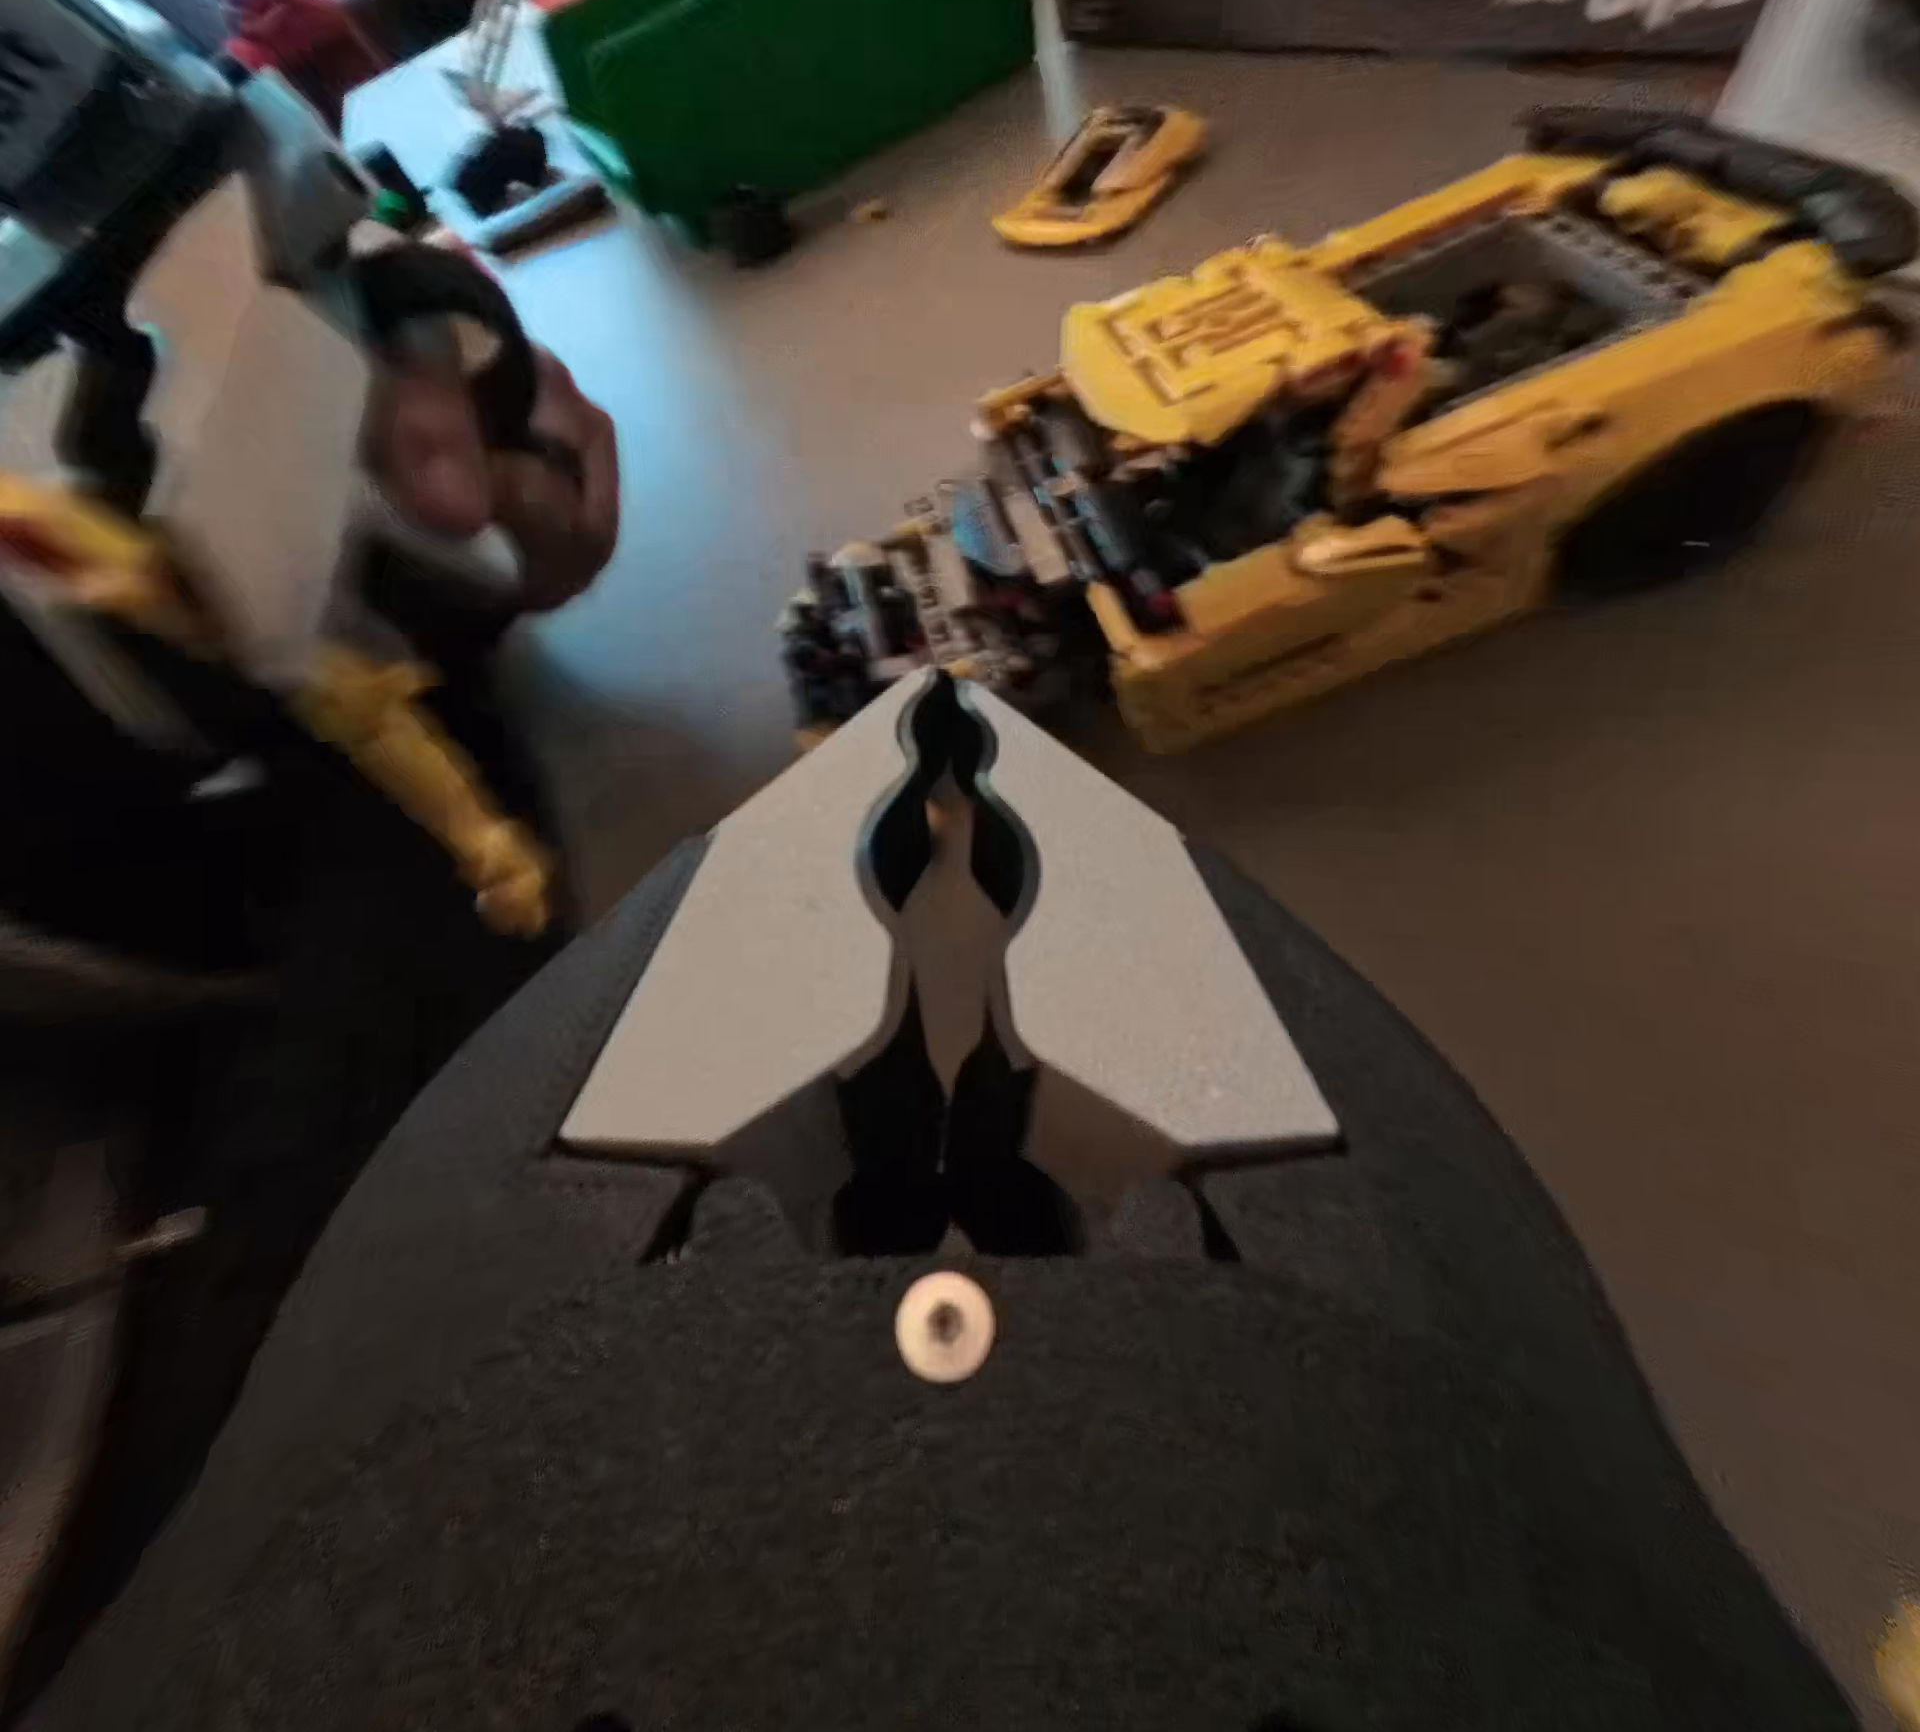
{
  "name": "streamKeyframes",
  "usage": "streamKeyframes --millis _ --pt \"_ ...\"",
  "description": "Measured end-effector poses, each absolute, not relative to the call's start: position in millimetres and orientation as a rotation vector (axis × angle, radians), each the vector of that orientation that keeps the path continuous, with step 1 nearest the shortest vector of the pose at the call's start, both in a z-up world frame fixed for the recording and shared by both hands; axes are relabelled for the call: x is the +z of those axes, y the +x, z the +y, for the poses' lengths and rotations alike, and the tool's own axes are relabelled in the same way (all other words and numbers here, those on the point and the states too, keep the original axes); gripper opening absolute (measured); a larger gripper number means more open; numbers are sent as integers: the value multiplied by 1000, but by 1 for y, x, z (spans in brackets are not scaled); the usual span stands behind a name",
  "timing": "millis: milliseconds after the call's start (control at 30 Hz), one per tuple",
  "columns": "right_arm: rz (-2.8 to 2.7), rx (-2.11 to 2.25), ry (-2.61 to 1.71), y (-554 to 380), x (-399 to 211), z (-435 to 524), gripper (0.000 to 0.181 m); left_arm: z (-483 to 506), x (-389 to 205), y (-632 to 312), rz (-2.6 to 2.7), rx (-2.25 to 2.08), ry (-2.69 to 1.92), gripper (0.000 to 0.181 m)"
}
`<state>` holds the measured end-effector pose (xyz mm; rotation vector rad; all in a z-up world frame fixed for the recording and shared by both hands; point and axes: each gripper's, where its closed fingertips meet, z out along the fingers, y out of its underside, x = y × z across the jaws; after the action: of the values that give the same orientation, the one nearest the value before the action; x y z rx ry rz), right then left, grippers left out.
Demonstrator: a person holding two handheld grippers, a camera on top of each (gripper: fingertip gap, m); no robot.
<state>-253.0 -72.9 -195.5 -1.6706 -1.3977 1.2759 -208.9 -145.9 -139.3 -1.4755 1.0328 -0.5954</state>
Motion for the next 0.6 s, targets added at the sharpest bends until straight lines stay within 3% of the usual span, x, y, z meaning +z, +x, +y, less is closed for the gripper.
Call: streamKeyframes --millis 67,100,200,467,600 --pt "-1294 1666 -1545 -251 -153 -92 0 -128 -167 -210 1060 -393 -1613 6" --pt "-1294 1482 -1610 -247 -169 -74 0 -118 -177 -223 1044 -316 -1672 7" --pt "-1233 1583 -1589 -248 -159 -76 0 -123 -131 -235 761 -698 -1576 6" --pt "-1088 1713 -1405 -242 -122 -79 1 -117 -125 -243 582 -955 -1592 7" --pt "-1093 1880 -1320 -243 -107 -99 21 -118 -107 -252 465 -1136 -1506 7"
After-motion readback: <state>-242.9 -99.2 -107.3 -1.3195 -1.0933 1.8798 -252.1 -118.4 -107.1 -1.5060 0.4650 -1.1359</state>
